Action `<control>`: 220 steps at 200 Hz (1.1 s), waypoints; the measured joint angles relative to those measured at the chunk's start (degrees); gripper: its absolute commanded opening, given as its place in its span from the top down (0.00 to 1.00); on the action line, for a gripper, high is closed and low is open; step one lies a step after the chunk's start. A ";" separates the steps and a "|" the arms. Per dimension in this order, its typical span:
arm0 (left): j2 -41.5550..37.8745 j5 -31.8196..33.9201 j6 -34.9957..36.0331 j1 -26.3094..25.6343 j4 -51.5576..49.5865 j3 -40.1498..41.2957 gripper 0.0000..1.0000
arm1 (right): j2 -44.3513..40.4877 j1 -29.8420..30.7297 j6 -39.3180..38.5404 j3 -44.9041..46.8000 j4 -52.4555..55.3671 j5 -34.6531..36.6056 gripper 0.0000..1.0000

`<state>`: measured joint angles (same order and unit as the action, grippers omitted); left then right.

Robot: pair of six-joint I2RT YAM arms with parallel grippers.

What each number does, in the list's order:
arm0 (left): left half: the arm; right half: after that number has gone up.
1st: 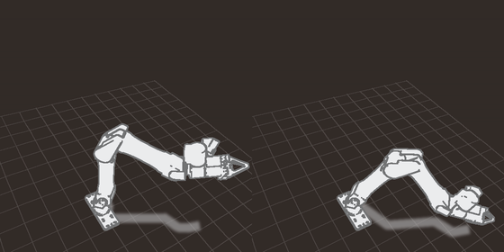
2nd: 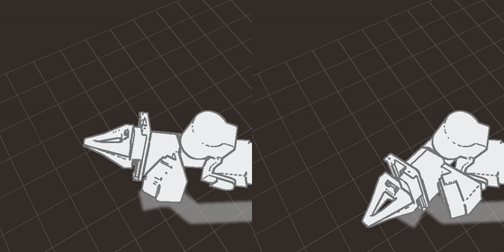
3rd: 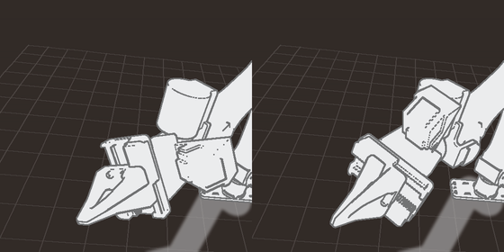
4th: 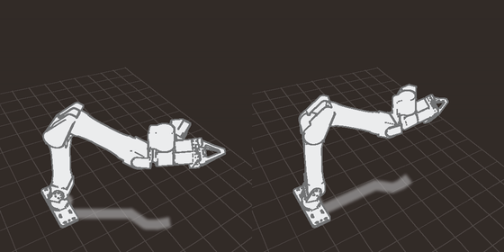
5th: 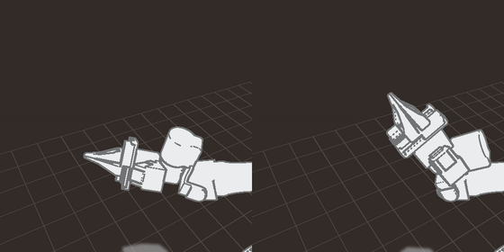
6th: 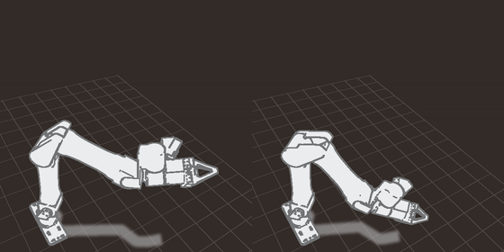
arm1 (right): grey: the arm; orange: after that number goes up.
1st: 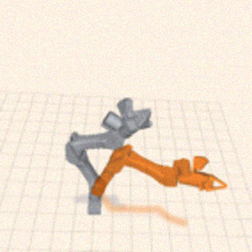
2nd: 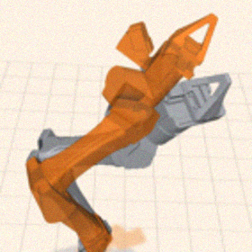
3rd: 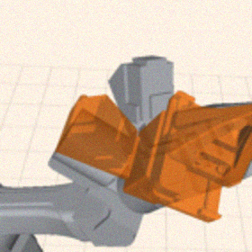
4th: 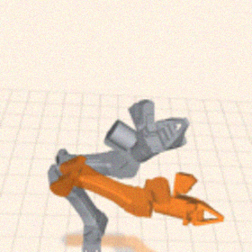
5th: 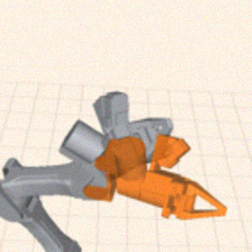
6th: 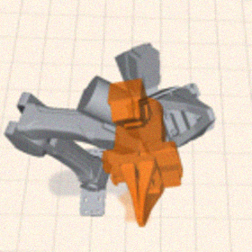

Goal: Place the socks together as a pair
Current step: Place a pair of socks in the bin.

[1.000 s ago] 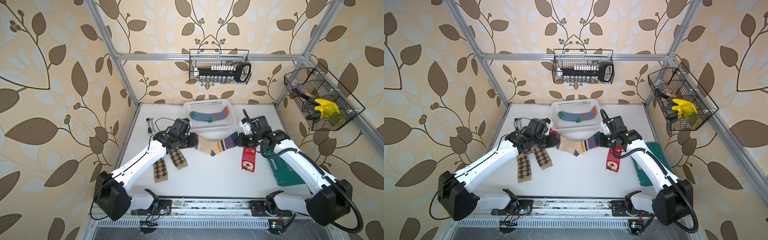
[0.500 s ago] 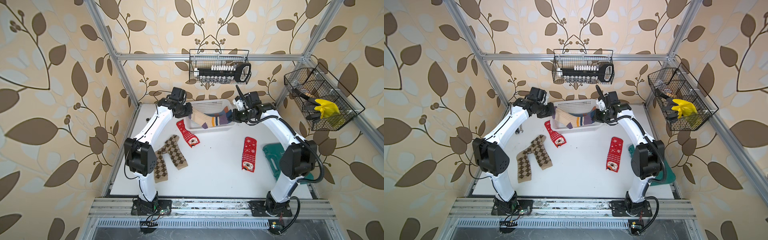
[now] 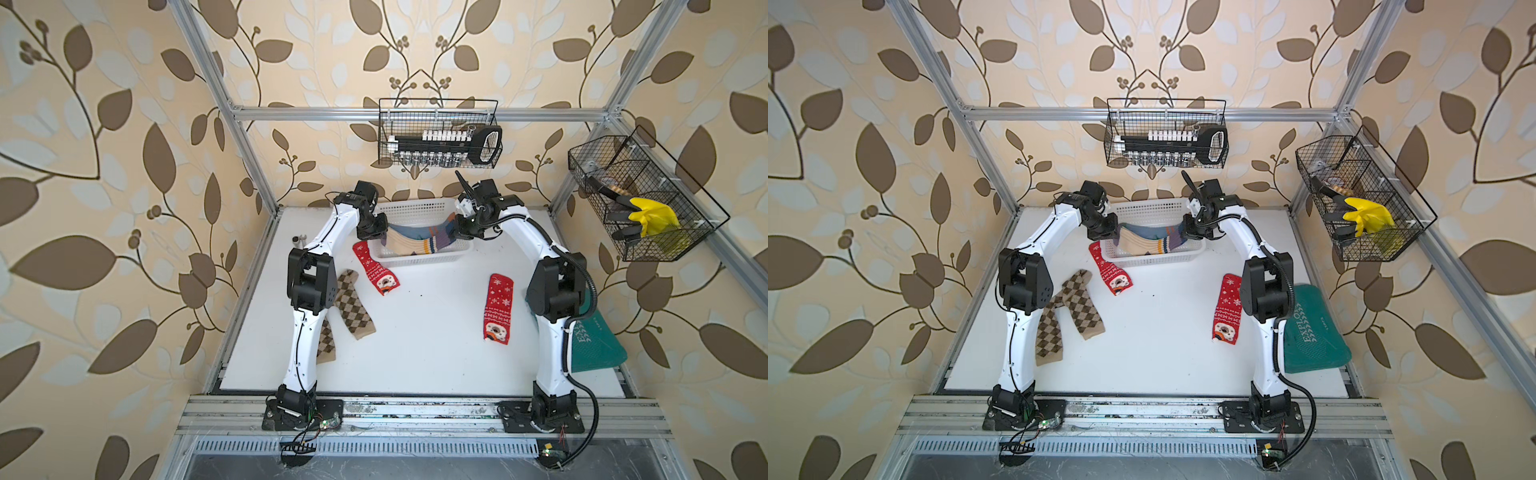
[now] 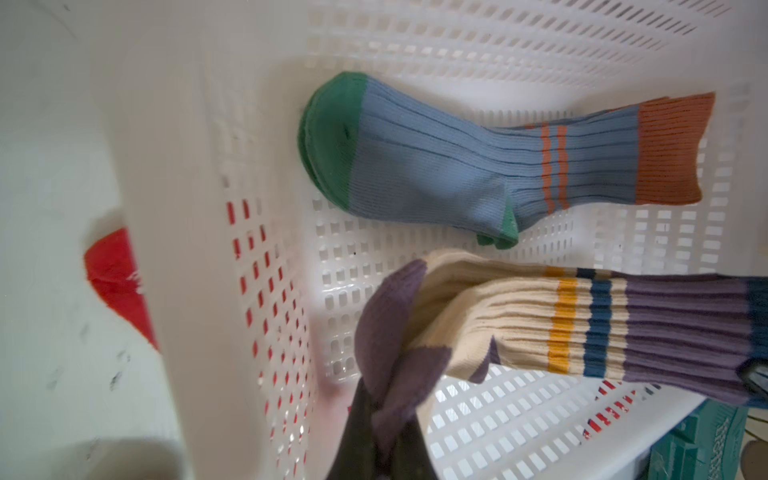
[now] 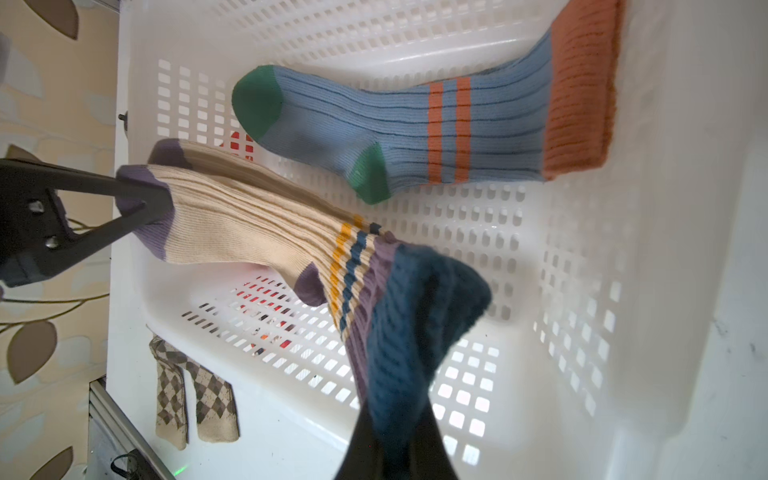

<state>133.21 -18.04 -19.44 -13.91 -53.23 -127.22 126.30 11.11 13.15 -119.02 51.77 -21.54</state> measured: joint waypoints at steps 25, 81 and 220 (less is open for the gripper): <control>0.83 -1.31 0.22 -0.04 -0.76 -0.81 0.90 | 1.64 0.00 -0.83 -2.29 1.62 2.27 1.00; 1.55 -2.58 1.11 -0.39 -0.44 -0.90 0.40 | 5.60 0.00 -1.22 -6.38 3.58 4.28 0.77; -23.02 -0.33 -3.56 -4.13 15.61 23.69 0.28 | -24.74 -0.07 0.42 22.18 -3.72 12.50 0.51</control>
<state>110.19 -18.37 -23.00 -18.04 -37.63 -103.53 101.56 11.05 13.56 -96.84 48.05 -9.04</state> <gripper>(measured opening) 0.723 0.503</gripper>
